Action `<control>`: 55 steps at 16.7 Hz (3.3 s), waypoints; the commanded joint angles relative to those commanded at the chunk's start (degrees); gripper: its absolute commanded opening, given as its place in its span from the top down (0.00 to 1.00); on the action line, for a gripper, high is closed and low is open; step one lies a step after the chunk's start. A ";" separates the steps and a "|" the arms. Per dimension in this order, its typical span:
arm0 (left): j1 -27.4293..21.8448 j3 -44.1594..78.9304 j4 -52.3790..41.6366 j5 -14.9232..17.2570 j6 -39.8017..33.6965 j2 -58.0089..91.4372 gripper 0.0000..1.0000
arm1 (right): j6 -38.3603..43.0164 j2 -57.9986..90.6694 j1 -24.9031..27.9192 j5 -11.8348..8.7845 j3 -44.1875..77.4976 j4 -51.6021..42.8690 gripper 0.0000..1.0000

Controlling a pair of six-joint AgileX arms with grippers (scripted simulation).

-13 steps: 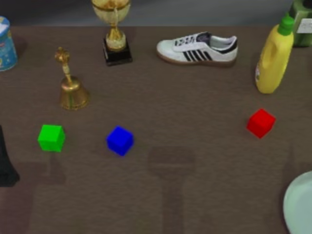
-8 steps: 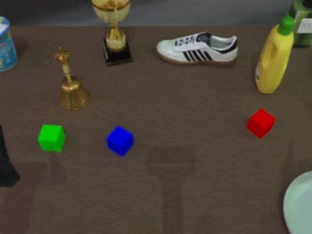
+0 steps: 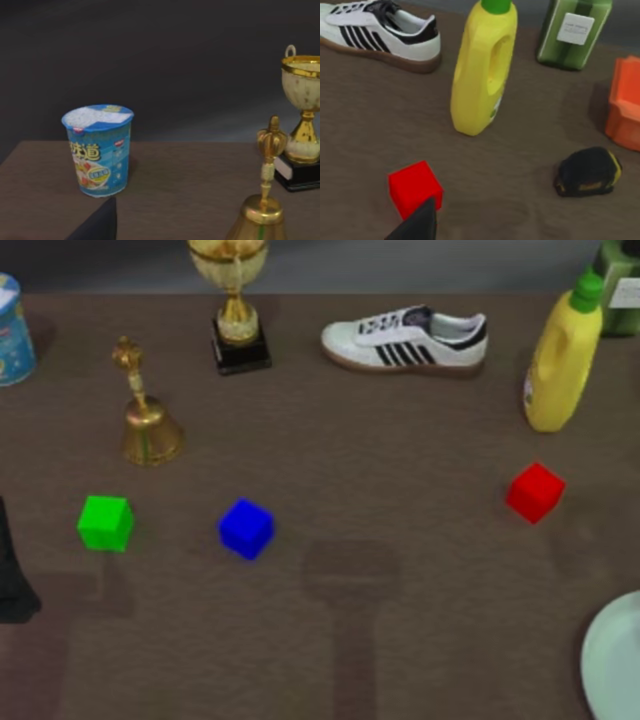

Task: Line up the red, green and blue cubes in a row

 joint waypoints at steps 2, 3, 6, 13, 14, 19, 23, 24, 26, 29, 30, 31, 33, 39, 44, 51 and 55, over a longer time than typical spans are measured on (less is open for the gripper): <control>0.00 0.00 0.00 0.00 0.00 0.00 0.00 | -2.66 13.35 1.33 0.10 9.59 -6.36 0.00; 0.00 0.00 0.00 0.00 0.00 0.00 0.00 | -4.02 20.28 2.01 0.16 14.39 -9.61 0.00; 0.00 0.00 0.00 0.00 0.00 0.00 0.00 | -7.98 40.53 4.04 0.31 28.41 -19.23 0.00; 0.00 0.00 0.00 0.00 0.00 0.00 0.00 | -15.38 75.07 7.98 0.35 55.66 -36.98 0.00; 0.00 0.00 0.00 0.00 0.00 0.00 0.00 | -16.12 78.33 8.38 0.31 58.65 -38.64 0.00; 0.00 0.00 0.00 0.00 0.00 0.00 0.00 | -18.14 87.39 9.47 0.14 66.96 -42.88 0.00; 0.00 0.00 0.00 0.00 0.00 0.00 0.00 | -18.16 87.50 9.49 0.13 67.06 -42.93 0.00; 0.00 0.00 0.00 0.00 0.00 0.00 0.00 | -18.10 87.38 9.16 0.15 66.90 -42.81 0.00; 0.00 0.00 0.00 0.00 0.00 0.00 0.00 | -18.20 87.81 9.30 0.14 66.18 -41.85 0.00; 0.00 0.00 0.00 0.00 0.00 0.00 0.00 | -18.16 90.28 9.43 0.16 63.02 -36.07 0.00; 0.00 0.00 0.00 0.00 0.00 0.00 0.00 | -18.10 91.34 9.45 0.17 61.71 -33.34 0.00; 0.00 0.00 0.00 0.00 0.00 0.00 0.00 | -18.07 92.36 9.48 0.18 60.38 -30.77 0.00; 0.00 0.00 0.00 0.00 0.00 0.00 0.00 | -18.01 94.09 9.53 0.20 58.35 -27.33 0.00; 0.00 0.00 0.00 0.00 0.00 0.00 0.00 | -18.00 94.76 9.56 0.21 57.69 -26.31 0.08; 0.00 0.00 0.00 0.00 0.00 0.00 0.00 | -18.00 94.76 9.56 0.21 57.69 -26.31 0.45; 0.00 0.00 0.00 0.00 0.00 0.00 0.00 | -18.00 94.76 9.56 0.21 57.69 -26.31 0.98; 0.00 0.00 0.00 0.00 0.00 0.00 0.00 | -18.00 94.76 9.56 0.21 57.69 -26.31 1.00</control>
